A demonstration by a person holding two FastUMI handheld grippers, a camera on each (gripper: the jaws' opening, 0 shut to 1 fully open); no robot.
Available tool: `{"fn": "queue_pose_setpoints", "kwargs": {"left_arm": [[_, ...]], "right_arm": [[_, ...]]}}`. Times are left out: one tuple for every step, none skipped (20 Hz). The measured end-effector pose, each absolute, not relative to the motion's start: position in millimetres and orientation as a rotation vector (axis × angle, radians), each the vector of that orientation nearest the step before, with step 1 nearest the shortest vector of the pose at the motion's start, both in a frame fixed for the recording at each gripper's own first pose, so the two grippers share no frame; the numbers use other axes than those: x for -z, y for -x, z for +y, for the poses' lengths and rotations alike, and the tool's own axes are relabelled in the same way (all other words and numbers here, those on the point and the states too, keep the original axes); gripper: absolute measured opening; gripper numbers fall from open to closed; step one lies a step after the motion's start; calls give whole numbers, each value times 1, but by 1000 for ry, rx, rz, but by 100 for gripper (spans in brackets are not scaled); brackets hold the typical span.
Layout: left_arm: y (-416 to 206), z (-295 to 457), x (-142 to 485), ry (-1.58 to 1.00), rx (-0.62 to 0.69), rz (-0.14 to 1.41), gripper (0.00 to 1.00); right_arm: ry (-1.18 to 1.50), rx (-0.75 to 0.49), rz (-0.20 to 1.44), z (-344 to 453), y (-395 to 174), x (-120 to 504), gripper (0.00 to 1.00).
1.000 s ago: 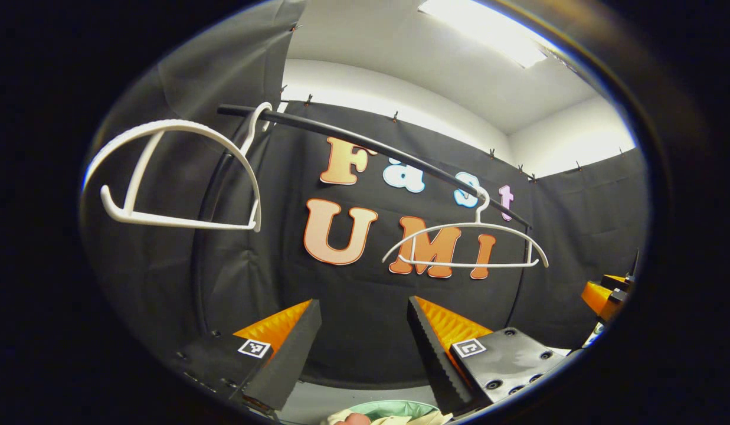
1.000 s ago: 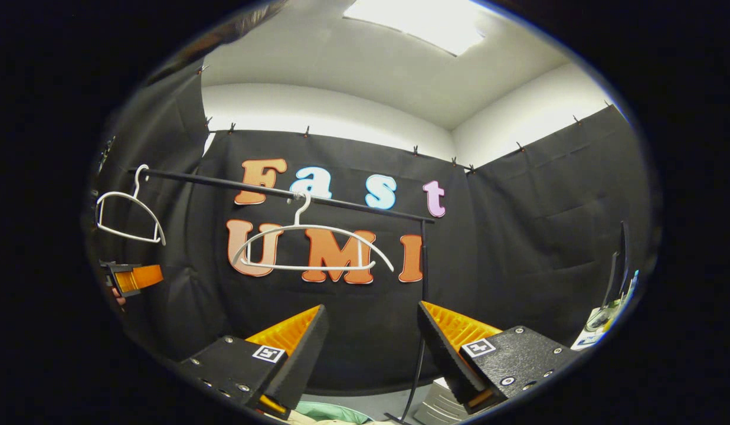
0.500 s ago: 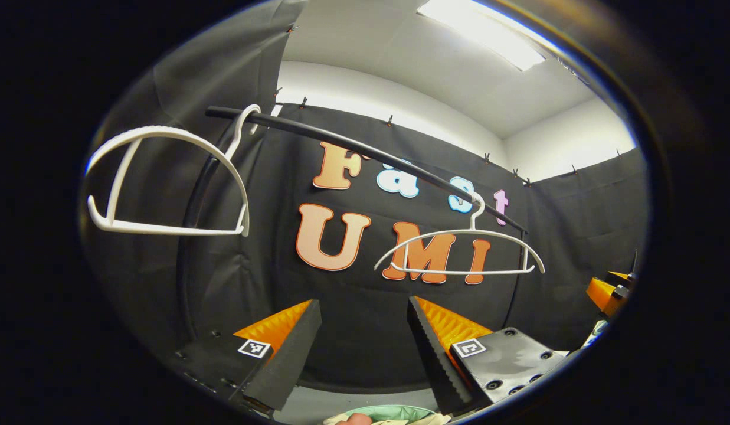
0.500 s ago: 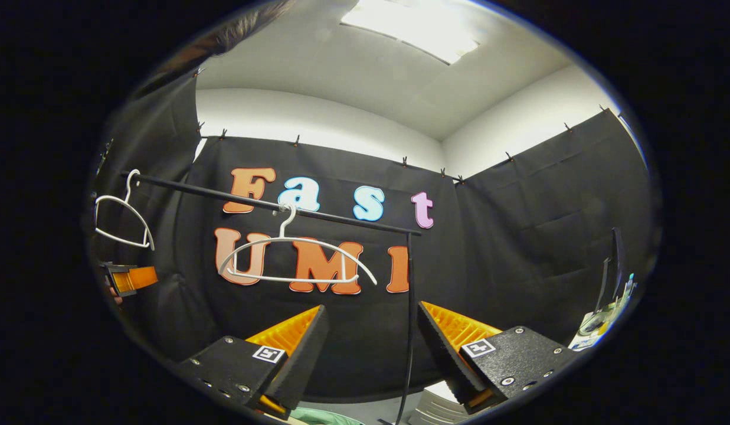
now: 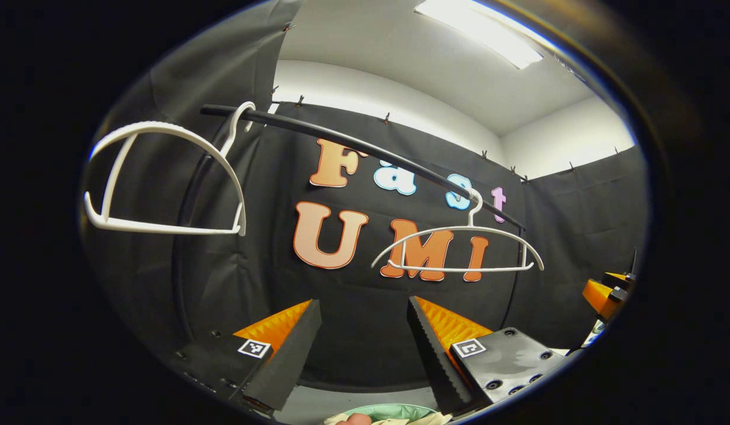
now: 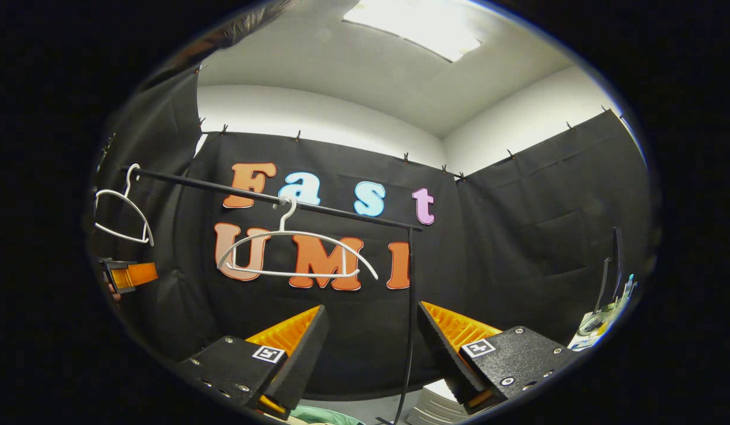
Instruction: Grasp the clothes on the hanger with both hands and then place them into the laundry hamper below.
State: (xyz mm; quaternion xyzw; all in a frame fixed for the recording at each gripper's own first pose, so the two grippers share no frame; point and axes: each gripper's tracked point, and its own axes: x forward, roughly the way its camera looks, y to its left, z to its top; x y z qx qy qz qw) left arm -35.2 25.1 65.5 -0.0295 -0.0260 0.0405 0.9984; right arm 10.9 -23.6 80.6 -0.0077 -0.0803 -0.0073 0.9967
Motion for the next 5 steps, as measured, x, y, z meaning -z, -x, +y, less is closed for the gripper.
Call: {"fn": "queue_pose_setpoints", "kwargs": {"left_arm": [[36,25,-66,61,-83,-52,96],[36,25,-65,62,-84,-51,96],[36,25,-65,63,-84,-50,96],[36,25,-65,63,-85,-50,96],[37,24,-65,64,-82,-53,96]], "right_arm": [[17,14,-159,-23,-12,-80,93],[18,10,-157,-23,-11,-78,93],[18,8,-154,-22,-12,-78,93],[16,6,-153,-22,-12,-78,93],[14,5,-154,-21,-12,-78,93]]}}
